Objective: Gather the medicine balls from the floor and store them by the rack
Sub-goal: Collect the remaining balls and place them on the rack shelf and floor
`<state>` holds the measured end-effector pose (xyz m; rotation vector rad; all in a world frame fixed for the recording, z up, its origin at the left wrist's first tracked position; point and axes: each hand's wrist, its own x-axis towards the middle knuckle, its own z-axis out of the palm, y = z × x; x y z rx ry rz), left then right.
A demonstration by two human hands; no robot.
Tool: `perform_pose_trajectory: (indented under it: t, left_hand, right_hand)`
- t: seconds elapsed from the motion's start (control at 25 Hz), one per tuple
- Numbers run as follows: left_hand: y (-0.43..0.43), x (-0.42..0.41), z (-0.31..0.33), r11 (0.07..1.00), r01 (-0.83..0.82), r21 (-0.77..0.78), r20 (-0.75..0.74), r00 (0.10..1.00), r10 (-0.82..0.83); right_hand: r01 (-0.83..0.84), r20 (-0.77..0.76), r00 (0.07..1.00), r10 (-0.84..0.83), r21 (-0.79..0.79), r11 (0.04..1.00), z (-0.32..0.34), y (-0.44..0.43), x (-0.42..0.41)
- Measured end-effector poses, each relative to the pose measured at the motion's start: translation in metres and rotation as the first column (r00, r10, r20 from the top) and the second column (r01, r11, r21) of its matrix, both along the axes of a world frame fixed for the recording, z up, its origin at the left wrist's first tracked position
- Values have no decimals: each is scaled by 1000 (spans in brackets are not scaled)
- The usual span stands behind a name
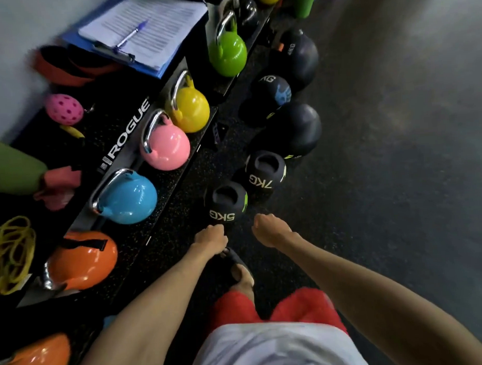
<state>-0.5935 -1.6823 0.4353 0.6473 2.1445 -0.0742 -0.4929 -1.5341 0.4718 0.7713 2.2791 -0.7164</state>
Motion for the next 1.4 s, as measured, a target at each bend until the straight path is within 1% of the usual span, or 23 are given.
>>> perform_pose_trajectory:
  t: [0.2, 0.36, 0.48, 0.56, 0.64, 0.72, 0.8, 0.88, 0.92, 1.0, 1.12, 1.16, 1.2, 1.24, 1.28, 1.4]
  left_hand:
    - [7, -45, -25, 990, -138, -13, 102, 985, 138]
    - [21, -69, -61, 963, -268, -33, 159, 950, 270]
    - [42, -84, -103, 920, -391, -26, 193, 901, 388]
    - [55, -92, -131, 868, -497, -9, 227, 844, 485]
    - [70, -101, -172, 775, -632, 2, 253, 750, 611]
    - [81, -108, -219, 677, -735, -21, 267, 649, 713]
    - [87, -113, -273, 593, -802, -67, 286, 554, 782]
    - [89, -120, -319, 522, -850, -76, 278, 484, 829]
    - [91, -124, -344, 462, -883, -82, 270, 427, 863]
    - [101, -134, -381, 285, -954, -96, 276, 250, 928]
    - [131, -155, -439, -39, -993, -111, 338, -75, 938]
    - [140, -163, -453, -125, -986, -114, 370, -159, 915]
    - [148, -170, -464, -184, -975, -124, 397, -219, 891]
    - [156, -177, -472, -220, -965, -142, 418, -260, 870]
    - [162, -183, -479, -233, -957, -172, 435, -286, 854]
    - [174, -195, -493, -228, -941, -250, 446, -321, 836]
  right_hand:
    - [-25, 60, 998, 28, -44, 999, -32, 17, -50]
    - [-79, 109, 990, 86, -65, 995, -71, 36, -88]
    - [-127, 122, 983, 138, -91, 988, -119, 55, -120]
    - [-160, 106, 980, 170, -98, 982, -152, 66, -138]
    - [-156, 104, 980, 169, -122, 980, -199, 79, -157]
    - [-172, 94, 978, 184, -121, 978, -255, 94, -176]
    - [-170, 117, 976, 183, -113, 979, -317, 108, -194]
    - [-164, 133, 975, 176, -98, 982, -365, 121, -215]
    - [-160, 129, 977, 170, -83, 984, -392, 126, -227]
    - [-153, 106, 982, 158, -55, 987, -434, 135, -246]
    - [-118, 118, 985, 128, -92, 989, -505, 141, -263]
    - [-120, 123, 983, 133, -111, 987, -519, 142, -264]
    - [-128, 112, 984, 141, -116, 985, -528, 142, -264]
    - [-135, 85, 986, 144, -106, 985, -533, 142, -263]
    - [-135, 55, 989, 140, -89, 987, -537, 140, -263]
    - [-156, 11, 988, 157, -51, 986, -533, 133, -251]
